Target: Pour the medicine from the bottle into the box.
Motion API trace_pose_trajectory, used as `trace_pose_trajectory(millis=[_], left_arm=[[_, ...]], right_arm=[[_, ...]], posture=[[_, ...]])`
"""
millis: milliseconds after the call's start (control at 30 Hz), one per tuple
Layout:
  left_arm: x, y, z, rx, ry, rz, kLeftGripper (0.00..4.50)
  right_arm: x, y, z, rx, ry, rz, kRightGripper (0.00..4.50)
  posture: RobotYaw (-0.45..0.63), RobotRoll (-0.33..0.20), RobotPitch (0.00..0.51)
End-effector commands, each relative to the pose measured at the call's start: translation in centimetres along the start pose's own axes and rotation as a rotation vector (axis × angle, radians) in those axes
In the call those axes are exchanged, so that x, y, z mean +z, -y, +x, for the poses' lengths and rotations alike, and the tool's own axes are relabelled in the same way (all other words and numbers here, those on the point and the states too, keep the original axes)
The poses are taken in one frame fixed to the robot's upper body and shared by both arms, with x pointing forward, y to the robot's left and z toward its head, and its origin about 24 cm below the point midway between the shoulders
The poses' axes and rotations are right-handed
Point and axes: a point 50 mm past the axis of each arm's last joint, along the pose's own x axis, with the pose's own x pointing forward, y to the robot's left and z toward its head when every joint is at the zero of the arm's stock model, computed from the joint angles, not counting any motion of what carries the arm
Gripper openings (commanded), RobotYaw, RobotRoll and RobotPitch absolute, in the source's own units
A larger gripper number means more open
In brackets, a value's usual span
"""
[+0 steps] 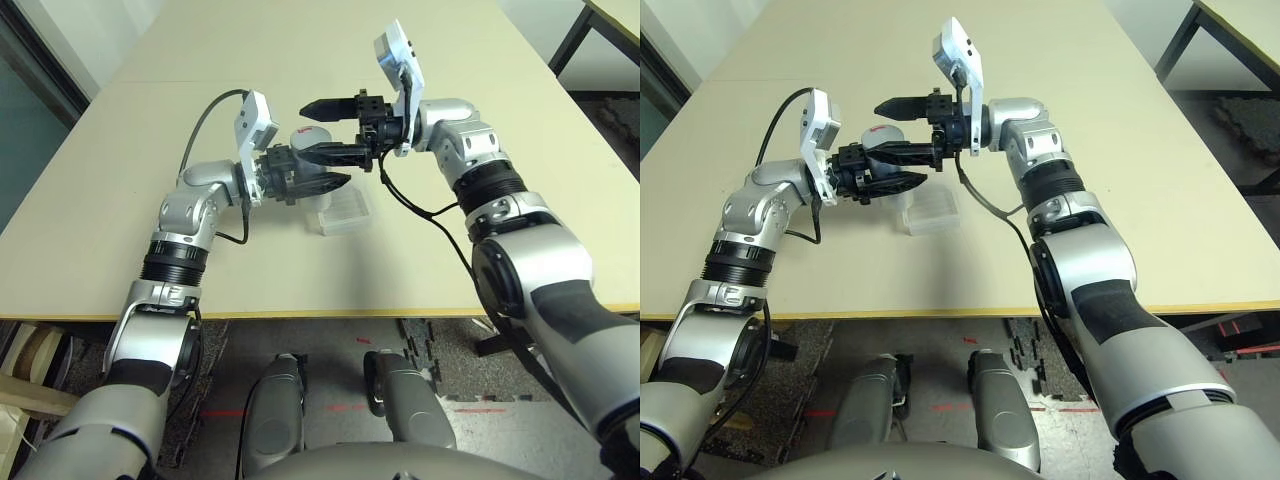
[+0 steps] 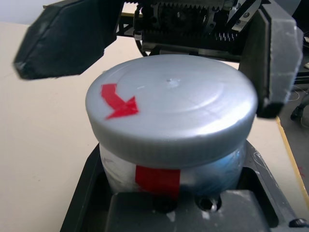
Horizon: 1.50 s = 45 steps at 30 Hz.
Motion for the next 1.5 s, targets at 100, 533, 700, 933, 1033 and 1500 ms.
trace_pose_trajectory(millis=[100, 533, 700, 933, 1033, 1500], left_arm=[[0.9, 0.4, 0.2, -0.046, 0.022, 0.048, 2.71], [0.5, 0.2, -0.6, -0.026, 0.006, 0.044, 2.71], [0.4, 0.2, -0.6, -0.026, 0.003, 0.046, 2.71], [0.5, 0.3, 0.0, -0.040, 0.004, 0.051, 2.71], [0.5, 0.3, 0.2, -0.048, 0.006, 0.052, 2.71], [0.6, 0.3, 0.4, -0.053, 0.009, 0.054, 2.71]], right_arm=[[-0.8, 0.5, -3.0, -0.088, -0.063, 0.031, 4.50], [-0.7, 0.1, -4.6, -0.013, -0.070, 0.046, 4.50], [0.1, -0.3, -4.1, 0.059, -0.032, 0.047, 4.50], [0.9, -0.5, -2.7, 0.090, 0.007, 0.044, 4.50], [1.1, -0.6, -1.9, 0.098, 0.021, 0.042, 4.50], [0.9, -0.9, 0.6, 0.123, 0.036, 0.032, 4.50]], posture=[[-0.07, 0.000, 0.129], [-0.06, 0.000, 0.122], [-0.06, 0.000, 0.120], [-0.07, 0.000, 0.119], [-0.08, 0.000, 0.120], [-0.07, 0.000, 0.125]])
